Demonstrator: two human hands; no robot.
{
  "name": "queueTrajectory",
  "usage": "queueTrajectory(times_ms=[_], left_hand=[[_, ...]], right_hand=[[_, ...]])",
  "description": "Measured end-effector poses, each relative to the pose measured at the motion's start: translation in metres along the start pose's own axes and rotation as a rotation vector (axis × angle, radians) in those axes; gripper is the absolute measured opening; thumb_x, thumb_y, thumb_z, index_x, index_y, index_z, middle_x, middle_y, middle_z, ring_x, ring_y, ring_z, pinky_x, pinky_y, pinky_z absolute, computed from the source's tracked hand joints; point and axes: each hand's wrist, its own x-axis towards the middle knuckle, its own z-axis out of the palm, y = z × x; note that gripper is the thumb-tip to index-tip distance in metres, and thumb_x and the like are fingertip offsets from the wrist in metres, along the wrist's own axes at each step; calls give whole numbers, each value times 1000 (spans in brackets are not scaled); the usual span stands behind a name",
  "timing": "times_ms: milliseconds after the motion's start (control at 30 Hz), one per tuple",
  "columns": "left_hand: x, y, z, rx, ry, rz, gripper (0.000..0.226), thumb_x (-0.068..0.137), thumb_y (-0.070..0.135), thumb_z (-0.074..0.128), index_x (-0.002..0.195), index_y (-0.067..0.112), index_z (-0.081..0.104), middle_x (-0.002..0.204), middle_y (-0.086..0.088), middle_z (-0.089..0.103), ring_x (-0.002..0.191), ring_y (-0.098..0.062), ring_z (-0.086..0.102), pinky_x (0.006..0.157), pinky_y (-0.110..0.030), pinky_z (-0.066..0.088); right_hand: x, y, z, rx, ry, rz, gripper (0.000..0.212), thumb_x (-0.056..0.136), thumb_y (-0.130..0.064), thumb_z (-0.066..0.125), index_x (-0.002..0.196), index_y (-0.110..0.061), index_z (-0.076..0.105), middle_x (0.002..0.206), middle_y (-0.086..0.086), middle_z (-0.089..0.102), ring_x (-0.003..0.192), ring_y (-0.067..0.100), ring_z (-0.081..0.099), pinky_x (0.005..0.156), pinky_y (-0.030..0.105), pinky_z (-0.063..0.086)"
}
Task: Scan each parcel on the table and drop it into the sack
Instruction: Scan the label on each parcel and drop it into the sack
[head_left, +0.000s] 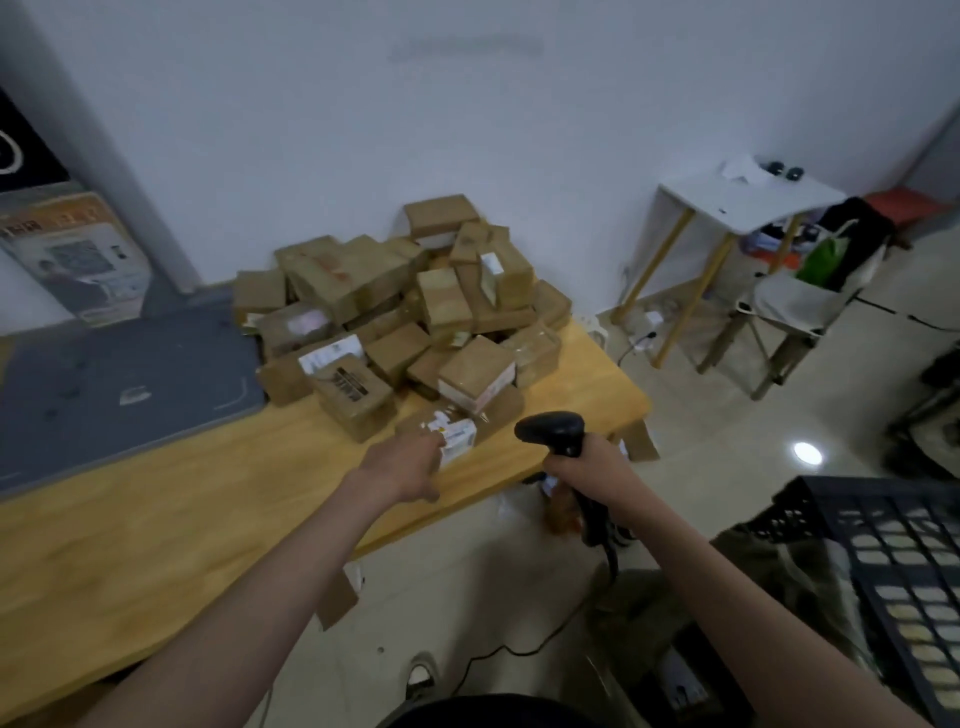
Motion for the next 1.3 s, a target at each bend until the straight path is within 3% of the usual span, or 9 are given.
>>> queueTrajectory(times_ms=[133,267,400,567,767,833,1033,1133,1300], left_hand=[[4,-41,-12,-47,6,-44,72,83,38,74,144,30,38,135,1,47,118,-22,53,72,-32,45],[13,-73,-22,-42,21,-52,68,84,41,72,143,28,41,137,1,47,123,-22,50,84,-36,49],[25,-94,-28,-25,6,-35,64,83,43,71,139,26,44,136,2,48,121,-21,51,89,-40,51],[54,-105,-42,-62,18,2,63,84,43,71,138,23,46,136,3,49,121,-19,50,83,-32,48],[110,-99,-56,-136,-21,28,79,84,47,71,149,22,35,139,1,45,123,-19,49,84,-30,47],[130,-96,-56,-175,-39,32,79,84,45,72,150,22,34,145,1,42,129,-19,46,93,-32,48],[188,-84,-50,-386,-129,15,89,81,40,76,154,21,29,157,-2,32,141,-22,35,110,-37,39],[211,-77,-46,-509,-135,6,101,78,39,80,157,18,20,161,-4,24,146,-23,26,116,-39,32],[233,-68,-40,-731,-188,-38,109,76,32,83,159,18,13,162,-5,23,147,-23,26,116,-41,33]], right_hand=[[25,-31,28,19,-28,-8,12,90,-7,64,79,-7,60,76,7,59,52,-1,64,42,17,47],[44,-57,52,67,-25,-18,8,91,-12,67,98,-10,65,90,8,67,83,23,73,52,30,58],[62,-74,69,126,12,16,14,90,-14,68,103,-8,66,95,13,69,88,28,72,66,46,64],[94,-84,74,173,57,43,9,88,-13,67,97,-14,65,99,15,68,93,29,70,70,48,64],[149,-85,68,244,89,134,13,90,-12,69,99,-8,63,88,15,63,81,28,67,60,40,63],[167,-84,65,256,80,162,18,90,-12,70,104,-4,63,83,13,60,75,28,66,57,38,62],[212,-72,63,270,68,200,9,90,-10,67,92,-3,64,70,12,55,67,29,64,78,61,59],[225,-68,64,329,84,217,7,90,-7,66,84,-5,61,62,9,52,58,27,59,77,61,57],[233,-62,68,405,136,221,7,88,-7,67,90,-1,65,65,11,55,68,32,60,73,59,57]])
